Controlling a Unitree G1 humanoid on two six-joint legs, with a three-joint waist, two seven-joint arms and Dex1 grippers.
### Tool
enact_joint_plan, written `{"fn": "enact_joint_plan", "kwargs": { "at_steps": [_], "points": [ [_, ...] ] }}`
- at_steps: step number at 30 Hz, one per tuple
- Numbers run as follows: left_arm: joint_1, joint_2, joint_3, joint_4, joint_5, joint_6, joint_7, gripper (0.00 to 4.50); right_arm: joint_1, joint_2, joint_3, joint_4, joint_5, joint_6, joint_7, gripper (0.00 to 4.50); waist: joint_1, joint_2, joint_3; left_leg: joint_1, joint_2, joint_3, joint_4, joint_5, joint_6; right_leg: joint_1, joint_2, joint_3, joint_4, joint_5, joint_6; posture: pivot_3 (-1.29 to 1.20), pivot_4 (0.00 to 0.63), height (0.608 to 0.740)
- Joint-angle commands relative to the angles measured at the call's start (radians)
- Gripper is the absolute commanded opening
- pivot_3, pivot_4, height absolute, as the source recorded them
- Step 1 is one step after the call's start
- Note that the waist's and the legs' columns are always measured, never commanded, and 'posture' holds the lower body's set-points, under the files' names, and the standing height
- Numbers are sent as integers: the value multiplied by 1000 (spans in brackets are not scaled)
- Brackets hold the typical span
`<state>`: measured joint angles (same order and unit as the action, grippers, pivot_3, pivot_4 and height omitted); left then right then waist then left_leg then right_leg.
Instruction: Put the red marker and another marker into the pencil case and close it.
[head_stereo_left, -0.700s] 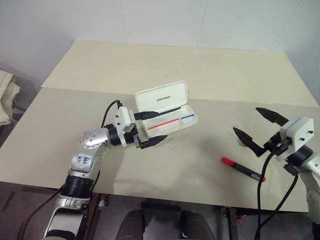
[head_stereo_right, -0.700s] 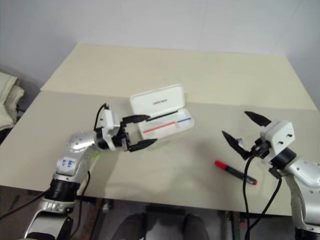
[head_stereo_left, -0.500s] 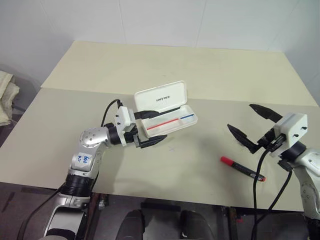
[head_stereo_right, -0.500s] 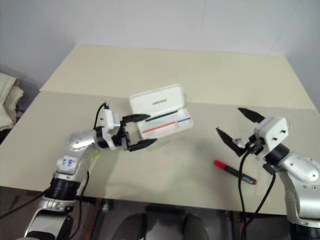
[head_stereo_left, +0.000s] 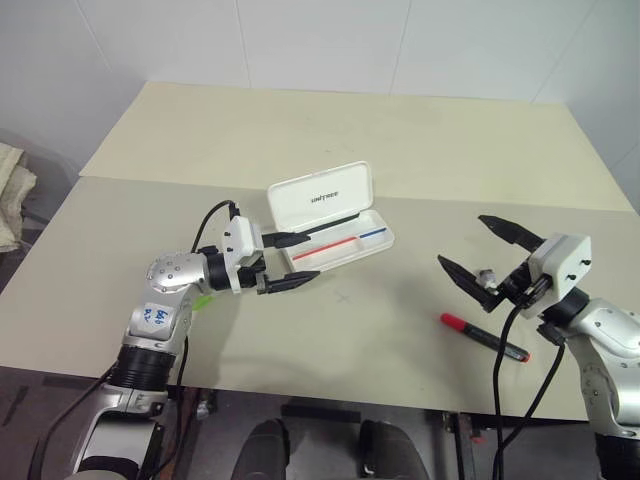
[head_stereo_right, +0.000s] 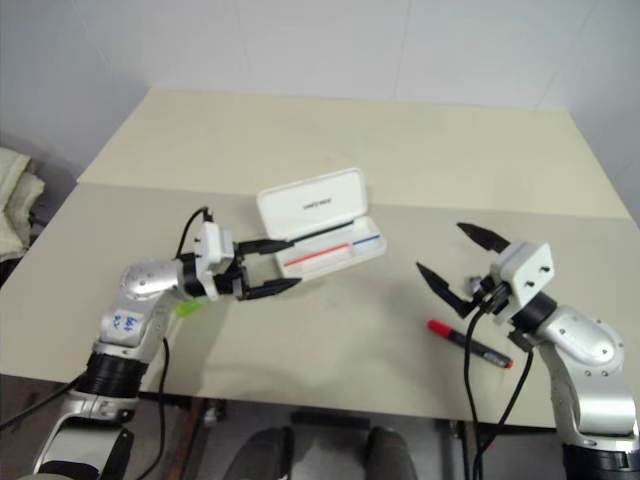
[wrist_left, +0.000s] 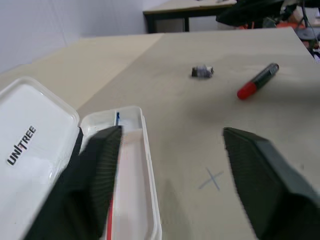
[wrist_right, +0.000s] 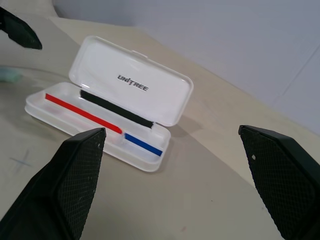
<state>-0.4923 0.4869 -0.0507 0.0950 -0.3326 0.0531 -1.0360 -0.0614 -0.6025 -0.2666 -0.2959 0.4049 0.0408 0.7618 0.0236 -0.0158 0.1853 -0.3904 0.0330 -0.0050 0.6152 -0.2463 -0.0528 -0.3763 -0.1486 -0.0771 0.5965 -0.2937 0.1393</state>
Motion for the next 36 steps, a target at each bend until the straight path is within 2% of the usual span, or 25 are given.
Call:
{"fn": "enact_joint_plan", "kwargs": {
  "at_steps": [1, 15, 22, 29, 36],
  "points": [
    [7, 20, -3, -9, 17, 22, 4, 2540, -26, 16, 18, 1, 1, -32, 3, 4500, 0, 0, 0, 0, 0, 0, 0, 0, 0, 0, 0, 0, 0, 0, 0, 0, 150, 740],
    [-47, 56, -103, 105, 173, 94, 6, 2540, -62, 38, 68, -27, -4, -46, 10, 4500, 1, 0, 0, 0, 0, 1, 0, -1, 1, 0, 0, 0, 0, 0, 0, 0, 150, 740],
    [-111, 22, -150, 203, 241, 97, 32, 2540, -17, 70, 85, -95, -8, -35, -23, 4500, 2, 0, 0, 0, 0, 1, 1, -1, 2, 0, 0, 1, 2, 0, 0, 0, 150, 740],
    [-155, 2, -204, 234, 270, 131, -14, 2540, -6, 71, 96, -120, -11, -29, -38, 4500, 3, 0, 0, 0, 0, 1, 5, -2, 4, 0, 0, 1, 4, 0, 0, 0, 150, 740],
    [-228, -24, -241, 287, 298, 172, -33, 2540, -12, -95, 47, -113, 59, 43, 111, 4500, 2, 0, 0, 0, 0, 1, 6, -3, 6, 0, 0, 2, 4, 1, 0, 0, 150, 740]
  ]
}}
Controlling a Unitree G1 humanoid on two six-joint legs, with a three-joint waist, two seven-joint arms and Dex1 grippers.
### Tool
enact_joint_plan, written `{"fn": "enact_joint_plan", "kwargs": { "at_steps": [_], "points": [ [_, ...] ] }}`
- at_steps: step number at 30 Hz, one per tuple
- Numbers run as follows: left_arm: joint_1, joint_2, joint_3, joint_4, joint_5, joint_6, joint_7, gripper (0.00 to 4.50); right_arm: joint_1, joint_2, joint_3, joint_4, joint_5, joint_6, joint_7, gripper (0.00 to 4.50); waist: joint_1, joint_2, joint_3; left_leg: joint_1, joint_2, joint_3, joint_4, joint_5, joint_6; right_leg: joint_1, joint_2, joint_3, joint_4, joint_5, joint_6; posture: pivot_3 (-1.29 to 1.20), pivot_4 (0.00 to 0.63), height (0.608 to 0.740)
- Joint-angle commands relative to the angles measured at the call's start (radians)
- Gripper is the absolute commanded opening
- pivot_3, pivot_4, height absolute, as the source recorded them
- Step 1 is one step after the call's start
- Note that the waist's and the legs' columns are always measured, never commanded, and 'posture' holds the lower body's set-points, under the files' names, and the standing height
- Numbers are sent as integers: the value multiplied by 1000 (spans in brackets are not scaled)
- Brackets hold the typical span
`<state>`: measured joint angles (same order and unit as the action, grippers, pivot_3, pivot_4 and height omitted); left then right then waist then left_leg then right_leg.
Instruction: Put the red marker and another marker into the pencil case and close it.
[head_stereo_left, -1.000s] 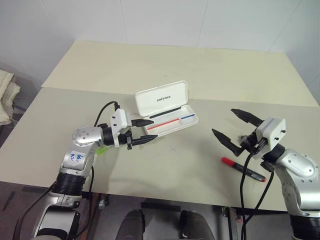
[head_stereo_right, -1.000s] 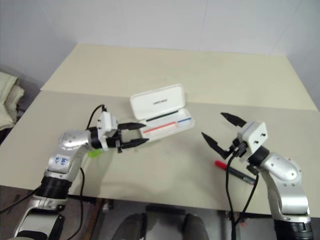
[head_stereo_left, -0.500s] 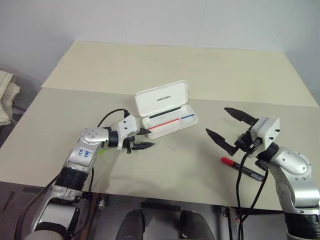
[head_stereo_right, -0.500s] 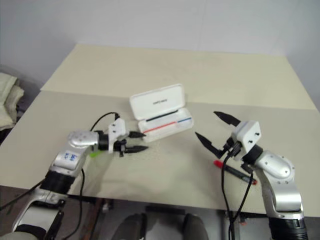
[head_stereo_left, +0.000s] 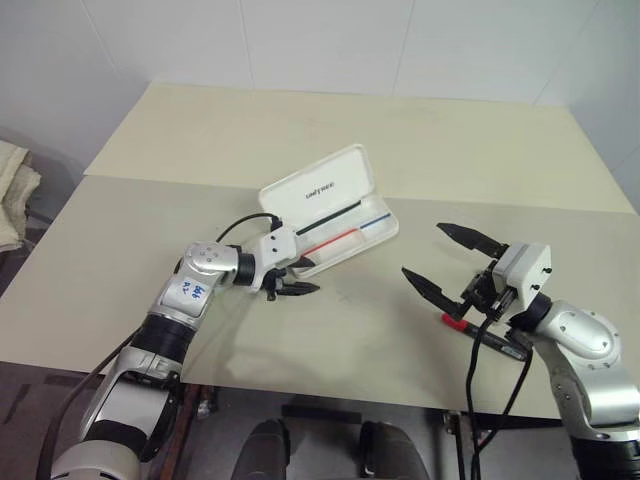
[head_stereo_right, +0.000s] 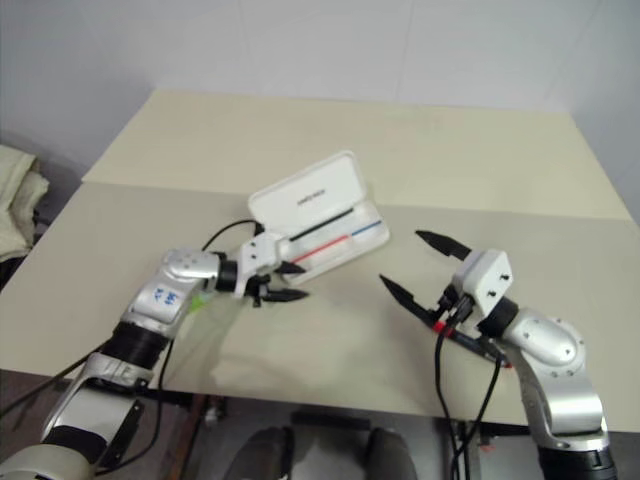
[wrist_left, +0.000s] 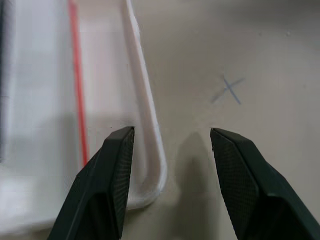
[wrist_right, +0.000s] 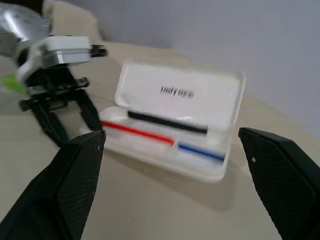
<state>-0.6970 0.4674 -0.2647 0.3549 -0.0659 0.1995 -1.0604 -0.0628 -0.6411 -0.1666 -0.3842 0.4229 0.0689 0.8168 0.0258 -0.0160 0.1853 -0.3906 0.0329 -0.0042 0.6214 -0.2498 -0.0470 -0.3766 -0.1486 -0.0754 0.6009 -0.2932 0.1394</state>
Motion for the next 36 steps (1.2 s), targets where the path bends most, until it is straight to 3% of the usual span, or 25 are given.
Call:
{"fn": "enact_joint_plan", "kwargs": {
  "at_steps": [1, 11, 14, 20, 28, 36],
  "points": [
    [-30, -6, -33, 35, 37, 32, -12, 2540, -15, -83, -64, -17, 51, 20, 77, 4500, 0, 0, 0, 0, 0, 0, 0, 0, 0, 0, 0, 0, 0, 0, 0, 0, 150, 740],
    [-75, -33, -82, 83, 70, 85, -29, 2540, -54, -227, -120, 34, 102, 51, 222, 4500, -1, 0, 0, 0, 0, 0, 1, 0, 0, 0, 0, 0, 0, 0, 0, 0, 150, 740],
    [-80, -33, -91, 88, 76, 82, -34, 1984, -54, -230, -123, 37, 105, 53, 233, 4500, 0, -1, 0, 0, 0, 0, 2, 0, 0, 0, 0, 0, 0, 0, 0, 0, 150, 740],
    [-80, -36, -86, 95, 74, 85, -48, 74, -32, -241, -143, 64, 110, 66, 265, 4500, 0, -1, 0, 0, 0, 2, 2, 0, -2, 1, 0, 1, -3, 0, 1, 0, 150, 740],
    [-58, -35, -76, 55, 49, 41, -79, 16, -61, -231, -121, 28, 124, 116, 247, 4500, 0, -1, 0, -1, 0, 2, 4, -1, -3, 1, 0, 2, -3, 1, 1, 0, 150, 740],
    [35, 55, -88, -176, 5, 25, -216, 16, -74, -234, -117, 27, 130, 141, 257, 4500, 0, -1, 0, -2, 1, 5, 4, -4, -2, 1, 0, 3, -5, 1, 2, 0, 150, 740]
  ]
}}
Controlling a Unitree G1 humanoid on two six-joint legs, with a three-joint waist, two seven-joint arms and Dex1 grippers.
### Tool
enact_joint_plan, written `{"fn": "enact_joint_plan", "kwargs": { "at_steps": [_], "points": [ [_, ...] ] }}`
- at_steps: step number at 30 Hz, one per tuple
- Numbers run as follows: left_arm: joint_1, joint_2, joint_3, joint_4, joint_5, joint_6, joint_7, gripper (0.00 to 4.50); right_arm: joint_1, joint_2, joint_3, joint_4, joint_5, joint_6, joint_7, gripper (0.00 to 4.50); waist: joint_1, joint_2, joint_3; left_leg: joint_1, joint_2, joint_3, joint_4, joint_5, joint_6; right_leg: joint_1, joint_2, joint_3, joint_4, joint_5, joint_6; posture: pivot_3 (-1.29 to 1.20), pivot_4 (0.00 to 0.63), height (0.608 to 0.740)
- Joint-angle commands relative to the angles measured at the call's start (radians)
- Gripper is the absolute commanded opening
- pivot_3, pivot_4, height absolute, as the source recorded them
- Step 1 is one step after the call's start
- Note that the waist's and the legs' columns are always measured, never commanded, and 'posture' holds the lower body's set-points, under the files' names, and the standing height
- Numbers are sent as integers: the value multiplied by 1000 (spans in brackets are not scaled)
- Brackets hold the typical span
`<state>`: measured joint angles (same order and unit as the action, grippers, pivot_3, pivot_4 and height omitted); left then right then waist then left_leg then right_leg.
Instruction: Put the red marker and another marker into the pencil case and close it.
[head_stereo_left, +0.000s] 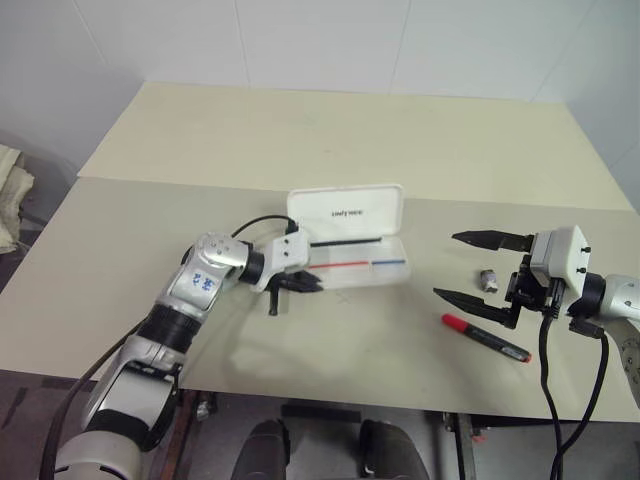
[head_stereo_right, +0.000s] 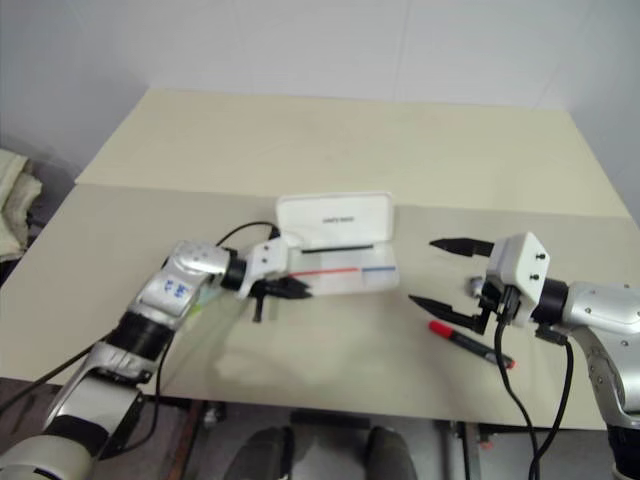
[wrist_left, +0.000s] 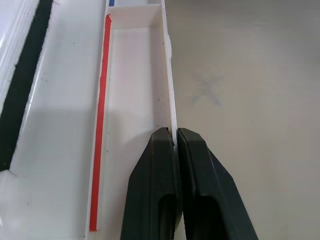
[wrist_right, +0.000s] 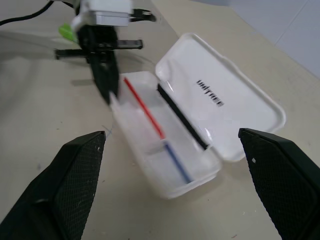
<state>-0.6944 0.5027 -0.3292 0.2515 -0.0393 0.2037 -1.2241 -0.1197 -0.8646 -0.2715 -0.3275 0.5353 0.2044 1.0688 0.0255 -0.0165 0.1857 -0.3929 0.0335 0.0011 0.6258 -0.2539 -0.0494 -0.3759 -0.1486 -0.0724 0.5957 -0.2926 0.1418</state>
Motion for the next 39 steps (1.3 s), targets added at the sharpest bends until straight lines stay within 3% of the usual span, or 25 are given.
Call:
{"fn": "enact_joint_plan", "kwargs": {
  "at_steps": [1, 12, 15, 26, 30, 39],
  "points": [
    [46, 31, -28, -100, -21, 25, -61, 16, -20, -9, -7, -32, 19, 9, 3, 4500, 0, 0, 0, -1, 0, 0, 0, 0, 0, 0, 0, 0, 0, 0, 1, 0, 150, 740],
    [73, 43, -32, -145, -8, 56, -51, 16, -27, 15, 14, -47, 20, 20, -11, 4500, 1, 0, 0, -1, 0, 0, 4, -2, 3, 0, 0, 1, -2, 1, 2, 0, 150, 740],
    [73, 25, -25, -137, -10, 71, -26, 831, -25, 20, 16, -52, 19, 21, -14, 4500, 1, 0, 0, -1, 0, 1, 4, -2, 3, 0, 0, 2, -2, 1, 2, 0, 150, 740],
    [87, 2, -12, -203, -62, 90, -35, 4467, -25, 32, 26, -48, 20, 23, -12, 4500, 1, 0, 0, -1, 0, 1, 6, -3, 4, 0, 0, 2, -1, 2, 3, 0, 150, 740],
    [141, 39, -11, -253, -113, 94, -95, 4467, -21, 38, 30, -51, 23, 31, -10, 4500, -2, 0, 0, -1, 0, 2, 5, -3, 4, 0, 0, 4, -1, 2, 3, 0, 150, 740],
    [199, -5, 51, -229, -155, -6, -33, 4467, 29, 29, -11, -67, 38, 79, -28, 4500, 1, 0, 0, 0, 0, 4, 6, -6, 9, 0, 0, 6, -1, 2, 3, 0, 150, 740]
  ]
}}
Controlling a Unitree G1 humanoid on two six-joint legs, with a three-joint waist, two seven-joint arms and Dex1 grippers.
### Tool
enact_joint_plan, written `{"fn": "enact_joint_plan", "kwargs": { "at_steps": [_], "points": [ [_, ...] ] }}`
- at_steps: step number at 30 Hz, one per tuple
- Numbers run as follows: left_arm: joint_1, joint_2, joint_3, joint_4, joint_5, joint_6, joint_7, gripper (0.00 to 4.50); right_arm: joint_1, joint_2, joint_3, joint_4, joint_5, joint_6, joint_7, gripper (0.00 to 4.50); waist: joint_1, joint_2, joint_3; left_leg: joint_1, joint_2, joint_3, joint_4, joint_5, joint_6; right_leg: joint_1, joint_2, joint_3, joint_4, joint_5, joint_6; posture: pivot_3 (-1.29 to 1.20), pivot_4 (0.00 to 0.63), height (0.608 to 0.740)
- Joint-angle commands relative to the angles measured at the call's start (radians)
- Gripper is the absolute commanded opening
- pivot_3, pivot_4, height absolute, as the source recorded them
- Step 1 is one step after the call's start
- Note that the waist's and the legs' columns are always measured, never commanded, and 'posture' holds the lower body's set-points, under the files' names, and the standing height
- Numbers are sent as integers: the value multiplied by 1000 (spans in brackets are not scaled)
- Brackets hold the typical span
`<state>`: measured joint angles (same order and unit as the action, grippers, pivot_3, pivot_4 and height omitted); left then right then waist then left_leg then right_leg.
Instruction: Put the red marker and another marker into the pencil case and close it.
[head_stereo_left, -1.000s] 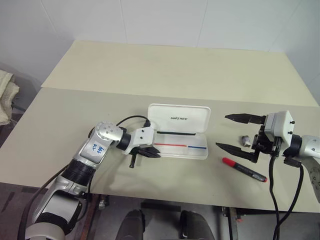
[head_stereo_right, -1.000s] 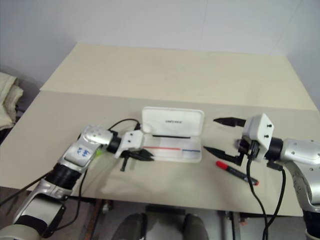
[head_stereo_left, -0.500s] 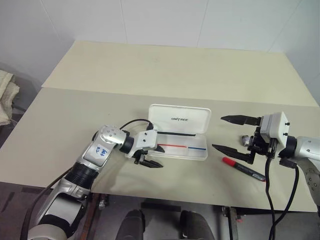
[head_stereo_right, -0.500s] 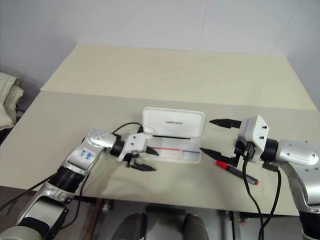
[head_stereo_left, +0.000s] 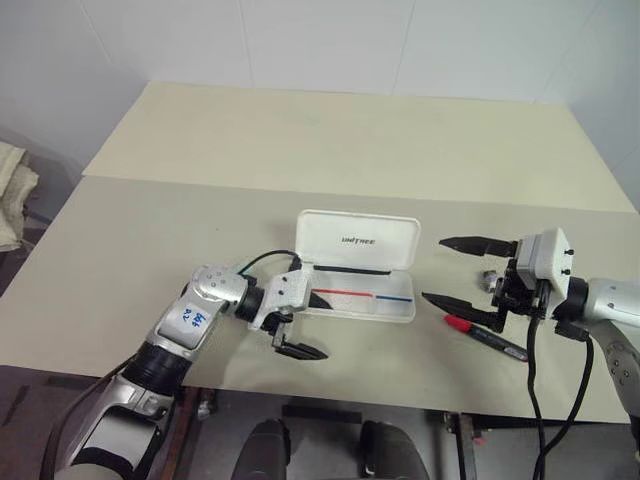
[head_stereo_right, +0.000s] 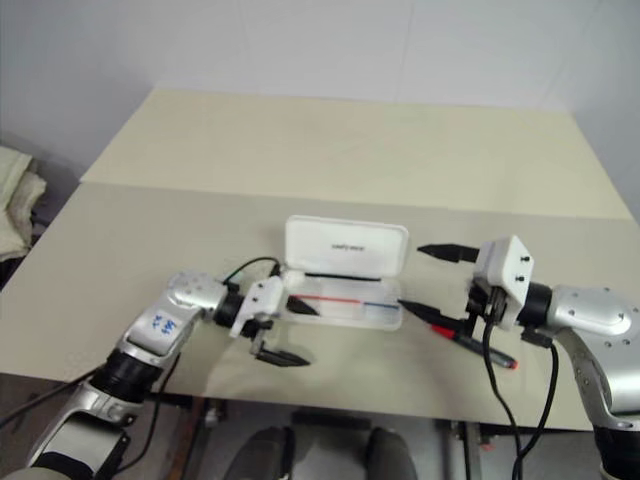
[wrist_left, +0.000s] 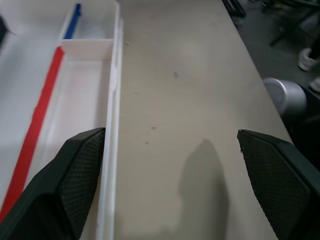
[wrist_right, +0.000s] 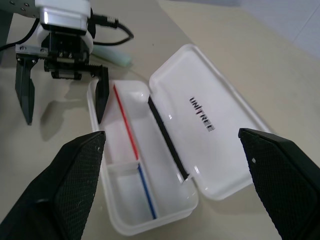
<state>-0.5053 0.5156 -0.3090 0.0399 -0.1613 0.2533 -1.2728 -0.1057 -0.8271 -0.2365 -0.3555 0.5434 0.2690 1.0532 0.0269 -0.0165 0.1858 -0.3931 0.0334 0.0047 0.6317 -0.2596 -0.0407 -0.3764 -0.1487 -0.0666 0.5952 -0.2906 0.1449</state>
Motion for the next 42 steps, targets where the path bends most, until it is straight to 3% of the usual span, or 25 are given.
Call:
{"fn": "enact_joint_plan", "kwargs": {
  "at_steps": [1, 9, 15, 20, 28, 34, 37, 42],
  "points": [
    [13, -24, 37, -11, -34, -76, 22, 4467, 24, -11, -57, -38, 32, 18, -14, 4500, 0, 0, 0, 0, 0, 0, 0, 0, 0, 0, 0, 0, 0, 0, 0, 0, 150, 740],
    [22, -120, 104, 39, -82, -242, 82, 4467, 112, -5, -127, -41, 45, 41, -34, 4500, 0, 0, 0, 0, 0, 1, 1, 0, 1, 0, 0, 1, 0, 1, 1, 0, 150, 740],
    [28, -135, 162, 14, -188, -238, 46, 4467, 229, -47, -181, 17, 20, 46, 13, 4500, 0, 0, 0, 0, 0, 3, 2, -1, 1, 0, 0, 2, 0, 2, 2, 0, 150, 740],
    [76, -16, 226, -94, -259, -151, 10, 4467, 297, -148, -154, 242, -109, -53, 110, 4500, -5, 0, 0, 2, 0, 4, 2, -2, 3, 1, 0, 4, -1, 2, 2, 0, 150, 740],
    [133, 147, 336, -168, -314, -66, 10, 4467, 220, -113, -63, 427, -183, -110, 118, 4500, -6, 0, 0, 3, 0, 6, 2, -2, 3, 1, 0, 5, -1, 4, 0, 0, 150, 740],
    [177, 191, 381, -215, -325, -47, 36, 4467, 156, -63, 14, 476, -209, -133, 117, 4500, -6, -1, 1, 3, 0, 6, 2, -2, 3, 1, 0, 5, -2, 4, 0, 0, 150, 740],
    [183, 199, 388, -231, -324, -37, 54, 4500, 144, -42, 39, 482, -217, -139, 115, 3865, -10, -2, 1, 4, 1, 6, 2, -2, 3, 1, 1, 5, -2, 5, -1, 0, 150, 740],
    [186, 215, 402, -235, -330, -31, 65, 4500, 138, -16, 52, 469, -226, -173, 103, 2035, -20, -2, 1, 5, 5, 7, 1, -1, 1, 1, 4, 5, -1, 5, -2, 0, 150, 740]
  ]
}}
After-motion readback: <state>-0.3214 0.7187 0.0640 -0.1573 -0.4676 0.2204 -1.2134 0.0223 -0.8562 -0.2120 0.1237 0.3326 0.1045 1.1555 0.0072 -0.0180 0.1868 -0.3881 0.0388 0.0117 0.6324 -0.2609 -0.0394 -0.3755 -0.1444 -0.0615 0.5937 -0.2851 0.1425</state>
